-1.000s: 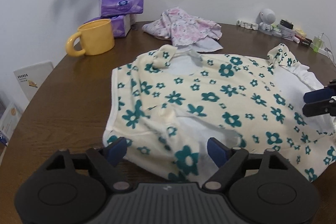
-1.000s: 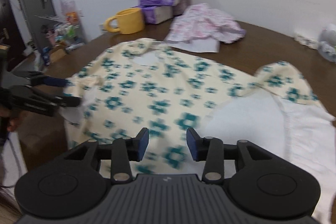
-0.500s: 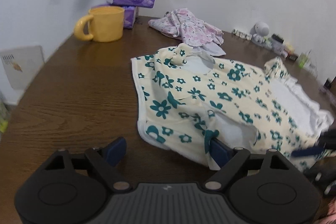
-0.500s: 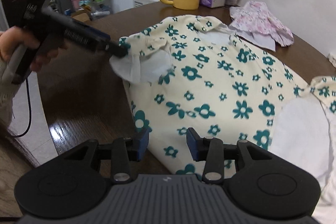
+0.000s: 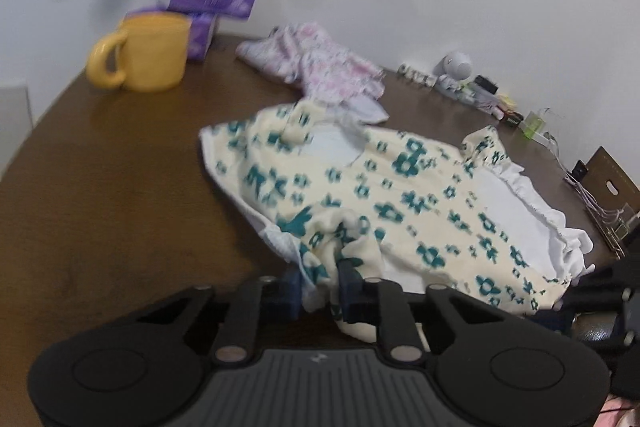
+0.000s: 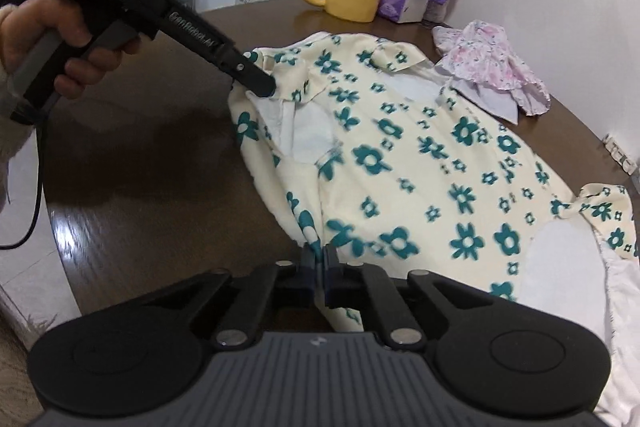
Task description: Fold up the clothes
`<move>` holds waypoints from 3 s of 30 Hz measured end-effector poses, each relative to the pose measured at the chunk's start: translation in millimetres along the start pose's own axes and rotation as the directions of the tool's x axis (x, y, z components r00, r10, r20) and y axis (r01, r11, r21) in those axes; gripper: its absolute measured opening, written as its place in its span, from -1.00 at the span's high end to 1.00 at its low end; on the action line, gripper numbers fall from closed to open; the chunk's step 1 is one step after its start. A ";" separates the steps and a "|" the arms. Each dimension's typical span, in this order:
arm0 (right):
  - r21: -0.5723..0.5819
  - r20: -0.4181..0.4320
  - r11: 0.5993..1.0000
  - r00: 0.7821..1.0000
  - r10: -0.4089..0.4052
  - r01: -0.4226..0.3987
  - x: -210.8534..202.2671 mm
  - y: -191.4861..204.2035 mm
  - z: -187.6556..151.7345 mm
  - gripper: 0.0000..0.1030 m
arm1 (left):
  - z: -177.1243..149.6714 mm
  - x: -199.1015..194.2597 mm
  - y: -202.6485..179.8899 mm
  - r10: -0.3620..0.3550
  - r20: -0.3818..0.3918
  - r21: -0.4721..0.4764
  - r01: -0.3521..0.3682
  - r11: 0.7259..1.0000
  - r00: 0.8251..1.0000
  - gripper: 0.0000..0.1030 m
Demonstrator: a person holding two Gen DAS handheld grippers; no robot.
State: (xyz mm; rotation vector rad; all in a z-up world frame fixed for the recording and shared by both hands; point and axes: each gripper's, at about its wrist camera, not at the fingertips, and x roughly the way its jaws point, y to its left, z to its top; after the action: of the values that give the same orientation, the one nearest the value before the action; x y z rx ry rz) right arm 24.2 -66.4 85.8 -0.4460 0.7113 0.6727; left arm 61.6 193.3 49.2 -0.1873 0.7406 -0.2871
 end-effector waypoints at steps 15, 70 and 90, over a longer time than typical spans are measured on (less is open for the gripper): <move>-0.016 -0.087 0.994 0.991 0.103 -0.105 -0.3 17.1 0.7 0.96 | 10.6 -40.3 -8.3 -0.018 0.075 0.075 0.012 0.997 0.997 0.79; 0.203 -0.152 0.975 0.986 -0.063 0.093 -64.7 -113.1 -145.9 0.69 | -70.1 6.7 -104.0 0.113 -0.036 0.206 -0.103 0.973 0.993 -0.15; 0.294 -0.107 0.917 0.963 -0.247 0.268 3.7 -231.6 -64.6 -0.16 | 36.8 12.0 -31.3 0.302 0.063 0.097 -0.307 0.947 0.951 -0.47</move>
State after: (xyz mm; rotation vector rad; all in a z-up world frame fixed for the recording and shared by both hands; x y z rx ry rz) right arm 158.3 -265.6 73.4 -0.2698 0.7897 0.2909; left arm 89.3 162.4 76.5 0.0230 0.6942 -0.0260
